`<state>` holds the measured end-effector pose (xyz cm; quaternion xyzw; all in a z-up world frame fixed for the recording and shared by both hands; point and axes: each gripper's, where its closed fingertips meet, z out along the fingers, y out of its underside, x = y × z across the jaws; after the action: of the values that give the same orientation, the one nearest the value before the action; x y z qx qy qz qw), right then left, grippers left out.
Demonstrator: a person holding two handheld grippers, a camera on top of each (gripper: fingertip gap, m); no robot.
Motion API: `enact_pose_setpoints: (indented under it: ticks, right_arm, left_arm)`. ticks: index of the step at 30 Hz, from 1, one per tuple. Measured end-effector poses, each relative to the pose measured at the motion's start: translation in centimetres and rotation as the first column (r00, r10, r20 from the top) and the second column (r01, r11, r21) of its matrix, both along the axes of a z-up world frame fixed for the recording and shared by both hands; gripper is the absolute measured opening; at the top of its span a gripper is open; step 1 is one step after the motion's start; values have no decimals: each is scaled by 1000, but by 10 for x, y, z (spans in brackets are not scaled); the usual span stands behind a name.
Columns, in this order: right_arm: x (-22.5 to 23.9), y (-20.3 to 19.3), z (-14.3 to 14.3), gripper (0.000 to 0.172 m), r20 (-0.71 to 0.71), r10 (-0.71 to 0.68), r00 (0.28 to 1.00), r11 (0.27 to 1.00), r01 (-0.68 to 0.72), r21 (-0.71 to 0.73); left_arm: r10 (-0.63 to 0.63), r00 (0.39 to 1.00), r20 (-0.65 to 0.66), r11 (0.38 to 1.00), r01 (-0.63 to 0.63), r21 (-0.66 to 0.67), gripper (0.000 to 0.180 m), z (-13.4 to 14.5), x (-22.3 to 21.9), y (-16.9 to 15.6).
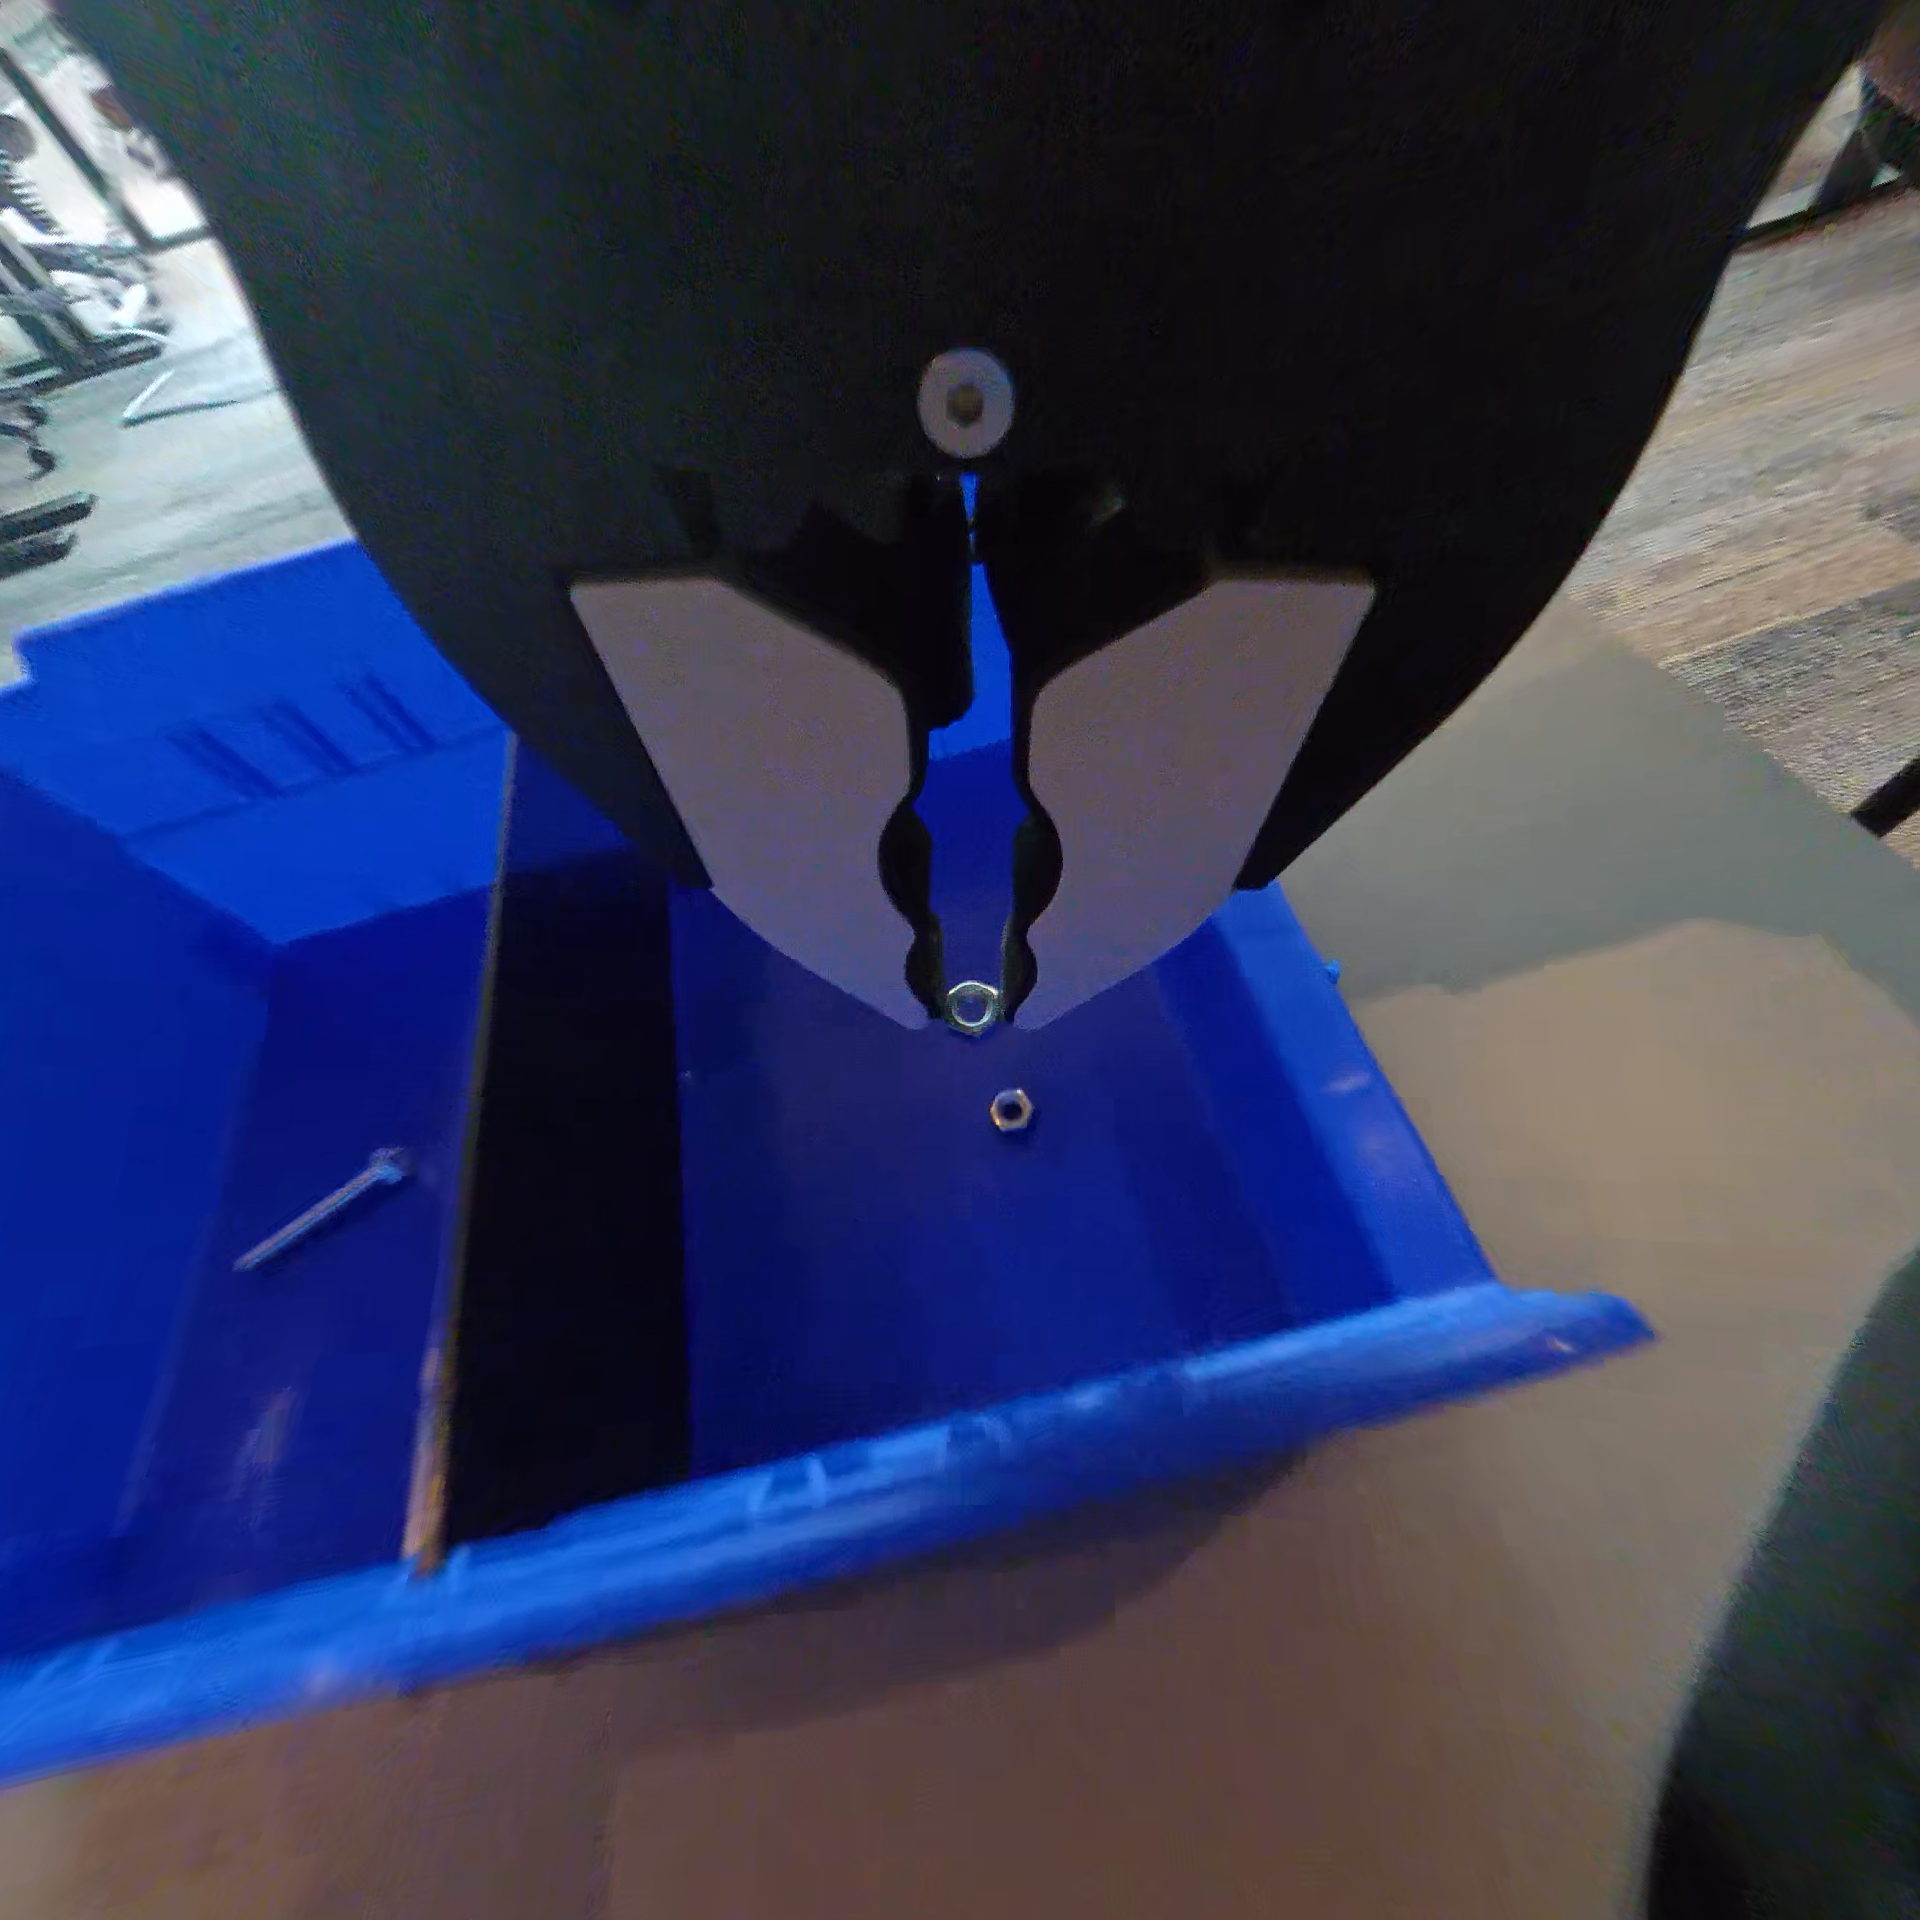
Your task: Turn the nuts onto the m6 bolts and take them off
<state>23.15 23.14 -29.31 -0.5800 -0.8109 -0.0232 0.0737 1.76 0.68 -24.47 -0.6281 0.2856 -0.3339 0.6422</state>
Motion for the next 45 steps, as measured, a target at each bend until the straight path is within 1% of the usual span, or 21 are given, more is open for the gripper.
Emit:
enact_pose_setpoints:
  ticks: [5, 10, 17, 22, 26, 28, 30, 33, 35, 37, 40, 42, 45]
  right_arm:
    - [17, 14, -36, 10, 34, -59, 998, 998, 60, -10]
    - [20, 23, -54, 10, 33, -77, 997, 997, 77, -16]
    - [20, 22, -58, 10, 21, -86, 996, 996, 87, -32]
    - [20, 23, -59, 12, 41, -109, 993, 993, 111, -36]
    - [22, 29, -55, 27, 45, -148, 988, 989, 149, -18]
    - [20, 33, -44, 29, 13, -165, 986, 986, 165, 3]
    - [14, 38, -25, 29, -47, -174, 984, 984, 176, 33]
    - [0, 41, 17, 27, -166, -161, 973, 978, 180, 106]
    - [-20, 31, 51, 25, -270, -115, 956, 977, 159, 145]
    - [-49, 8, 85, 24, -392, -40, 919, 984, 105, 146]
    - [-96, -47, 123, 23, -540, 90, 837, 994, -42, 100]
    - [-124, -89, 138, 24, -597, 171, 783, 984, -168, 61]
    - [-159, -145, 143, 24, -625, 286, 726, 940, -340, 35]
  left_arm:
    - [1, 1000, 3, 1000, -1, 0, 9, 0, 0, 0]
    - [2, 1000, 9, 1000, -2, -2, 9, 1, -1, 0]
    - [-4, 1000, 9, 1000, 4, -1, 9, 1, -1, 0]
    - [-6, 1000, 2, 1000, 6, 1, 9, 0, 0, -1]
    - [-9, 1000, 1, 1000, 9, 0, 9, 0, 1, -1]
    - [-9, 1000, 2, 1000, 9, 0, 9, 0, 1, -1]
    - [-10, 1000, 0, 1000, 10, 1, 9, 0, 1, -1]
    - [-11, 1000, -4, 1000, 11, 1, 9, 0, 2, -1]
    - [-13, 1000, -5, 1000, 13, 1, 9, 0, 2, -1]
    - [-14, 1000, -8, 1000, 14, 1, 9, -1, 2, -1]
    - [-15, 1000, -11, 1000, 15, 2, 9, -1, 3, -1]
    - [-16, 1000, -14, 1000, 16, 2, 9, -1, 3, -1]
    - [-16, 1000, -17, 1000, 16, 2, 9, -1, 3, -1]
